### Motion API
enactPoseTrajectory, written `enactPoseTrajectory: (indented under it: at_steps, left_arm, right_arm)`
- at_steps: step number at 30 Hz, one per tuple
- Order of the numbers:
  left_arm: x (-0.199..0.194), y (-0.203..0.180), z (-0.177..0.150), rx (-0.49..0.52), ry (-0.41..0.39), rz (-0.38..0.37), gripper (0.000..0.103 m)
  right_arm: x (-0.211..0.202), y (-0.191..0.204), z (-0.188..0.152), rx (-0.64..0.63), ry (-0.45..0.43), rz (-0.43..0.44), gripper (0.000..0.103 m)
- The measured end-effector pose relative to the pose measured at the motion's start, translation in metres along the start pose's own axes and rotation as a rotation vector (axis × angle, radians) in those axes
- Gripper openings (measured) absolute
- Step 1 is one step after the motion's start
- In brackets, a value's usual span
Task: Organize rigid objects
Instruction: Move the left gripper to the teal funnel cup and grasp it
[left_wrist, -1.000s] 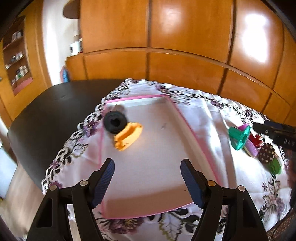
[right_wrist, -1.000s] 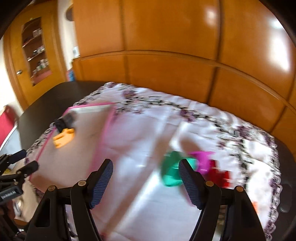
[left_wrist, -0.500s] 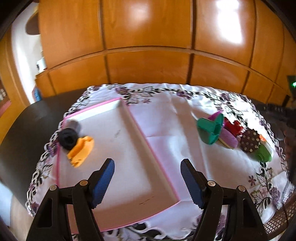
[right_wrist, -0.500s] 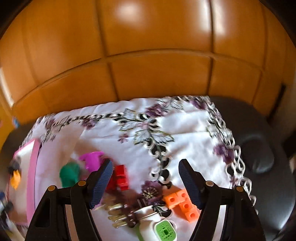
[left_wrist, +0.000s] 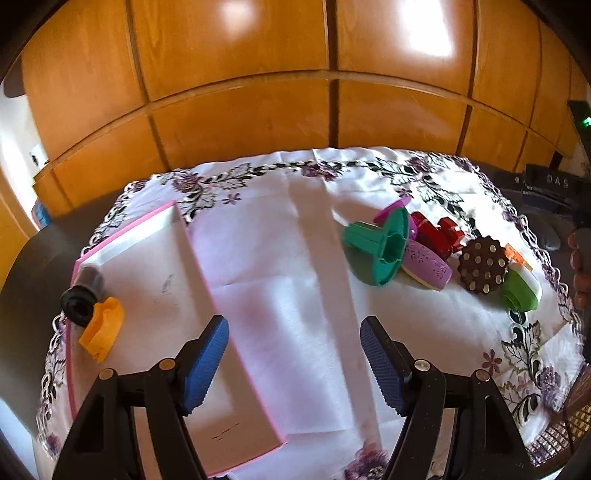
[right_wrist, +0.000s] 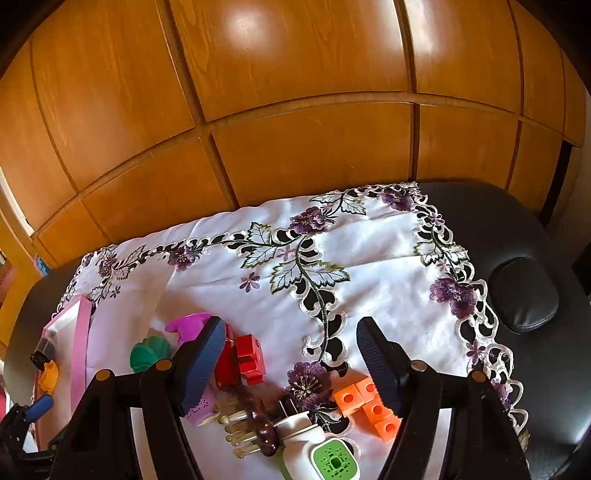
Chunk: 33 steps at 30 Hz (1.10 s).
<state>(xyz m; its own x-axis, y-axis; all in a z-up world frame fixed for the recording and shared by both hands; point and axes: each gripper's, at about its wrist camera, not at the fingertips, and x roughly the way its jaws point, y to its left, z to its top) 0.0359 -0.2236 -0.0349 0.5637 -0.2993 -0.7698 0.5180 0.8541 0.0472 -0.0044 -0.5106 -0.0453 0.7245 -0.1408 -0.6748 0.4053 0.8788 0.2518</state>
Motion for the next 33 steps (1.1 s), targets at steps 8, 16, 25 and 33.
enactPoseTrajectory:
  at_steps: [8, 16, 25, 33]
  left_arm:
    - [0.017, -0.018, 0.006, 0.011, 0.033, -0.049, 0.074]
    - [0.038, -0.031, 0.025, -0.041, 0.062, -0.131, 0.074]
    - [0.054, -0.038, 0.057, -0.161, 0.054, -0.242, 0.082]
    - [0.081, -0.041, 0.063, -0.178, 0.080, -0.255, 0.084]
  right_arm:
    - [0.000, -0.014, 0.003, 0.066, 0.006, -0.012, 0.074]
    - [0.003, -0.012, 0.003, 0.057, 0.018, -0.004, 0.074]
    - [0.005, -0.013, 0.003, 0.066, 0.026, 0.011, 0.074]
    - [0.006, -0.010, 0.002, 0.058, 0.031, 0.031, 0.074]
